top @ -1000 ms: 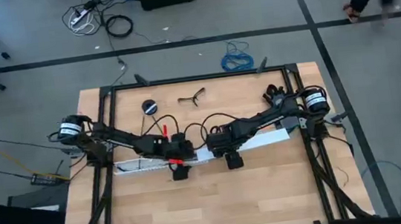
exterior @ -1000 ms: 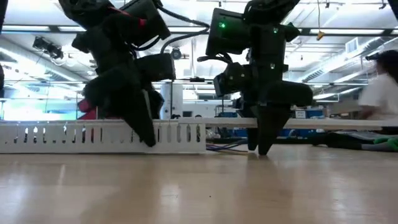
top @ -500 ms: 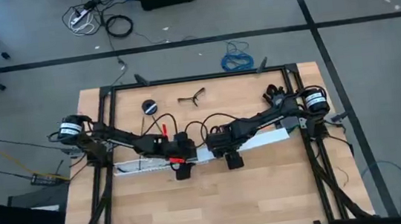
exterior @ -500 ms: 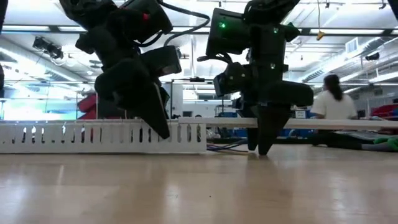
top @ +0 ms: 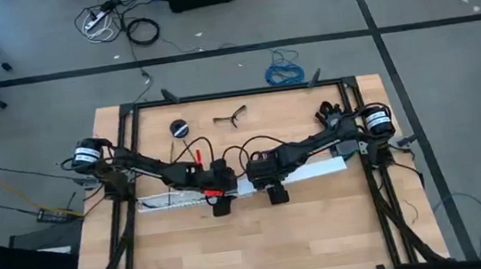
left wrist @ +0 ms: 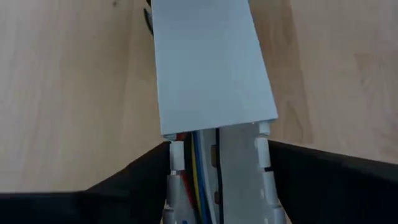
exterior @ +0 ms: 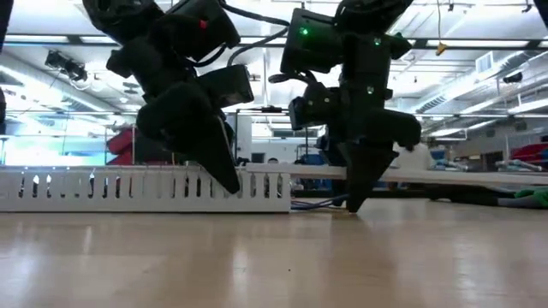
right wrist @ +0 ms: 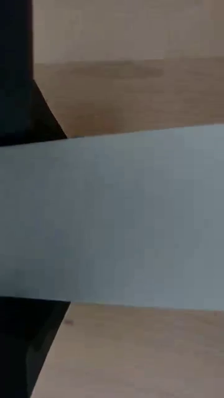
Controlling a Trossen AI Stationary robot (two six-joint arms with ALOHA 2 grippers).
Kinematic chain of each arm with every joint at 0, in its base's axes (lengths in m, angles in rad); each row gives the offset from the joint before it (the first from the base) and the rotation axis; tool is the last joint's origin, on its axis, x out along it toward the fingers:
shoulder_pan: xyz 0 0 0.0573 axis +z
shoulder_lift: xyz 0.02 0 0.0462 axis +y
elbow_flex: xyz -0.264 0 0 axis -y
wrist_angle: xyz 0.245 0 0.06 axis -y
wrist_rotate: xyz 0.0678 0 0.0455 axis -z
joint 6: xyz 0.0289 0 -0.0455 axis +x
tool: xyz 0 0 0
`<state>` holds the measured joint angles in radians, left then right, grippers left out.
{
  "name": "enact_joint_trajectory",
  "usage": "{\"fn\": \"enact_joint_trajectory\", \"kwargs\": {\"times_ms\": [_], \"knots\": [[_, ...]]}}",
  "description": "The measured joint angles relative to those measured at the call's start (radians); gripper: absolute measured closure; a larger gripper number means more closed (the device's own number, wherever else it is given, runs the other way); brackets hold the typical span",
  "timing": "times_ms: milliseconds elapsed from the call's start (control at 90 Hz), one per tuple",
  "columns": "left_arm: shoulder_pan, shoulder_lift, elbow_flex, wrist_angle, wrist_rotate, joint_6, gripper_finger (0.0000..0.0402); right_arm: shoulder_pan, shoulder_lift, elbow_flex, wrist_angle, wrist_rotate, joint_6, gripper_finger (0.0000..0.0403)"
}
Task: Ziptie cables
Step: Close the white cable duct
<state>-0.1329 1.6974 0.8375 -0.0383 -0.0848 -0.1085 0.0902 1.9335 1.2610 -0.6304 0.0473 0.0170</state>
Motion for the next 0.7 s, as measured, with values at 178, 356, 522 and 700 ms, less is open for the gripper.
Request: {"fn": "enact_joint_trajectory", "kwargs": {"times_ms": [178, 356, 522, 700], "knots": [[0.000, 0.000, 0.000, -0.001, -0.010, 0.000, 0.0167, 0.001, 0.000, 0.000, 0.012, -0.002, 0.017, 0.0122], [0.000, 0.000, 0.000, -0.002, -0.015, -0.006, 0.0167, 0.001, 0.000, 0.000, 0.064, -0.024, 0.018, 0.0117], [0.000, 0.000, 0.000, 0.001, -0.017, -0.024, 0.0167, 0.001, 0.000, 0.000, 0.102, -0.026, 0.020, 0.0122], [0.000, 0.001, -0.002, 0.014, -0.018, -0.027, 0.0167, 0.001, 0.000, 0.000, 0.128, -0.026, 0.019, 0.0145]]}}
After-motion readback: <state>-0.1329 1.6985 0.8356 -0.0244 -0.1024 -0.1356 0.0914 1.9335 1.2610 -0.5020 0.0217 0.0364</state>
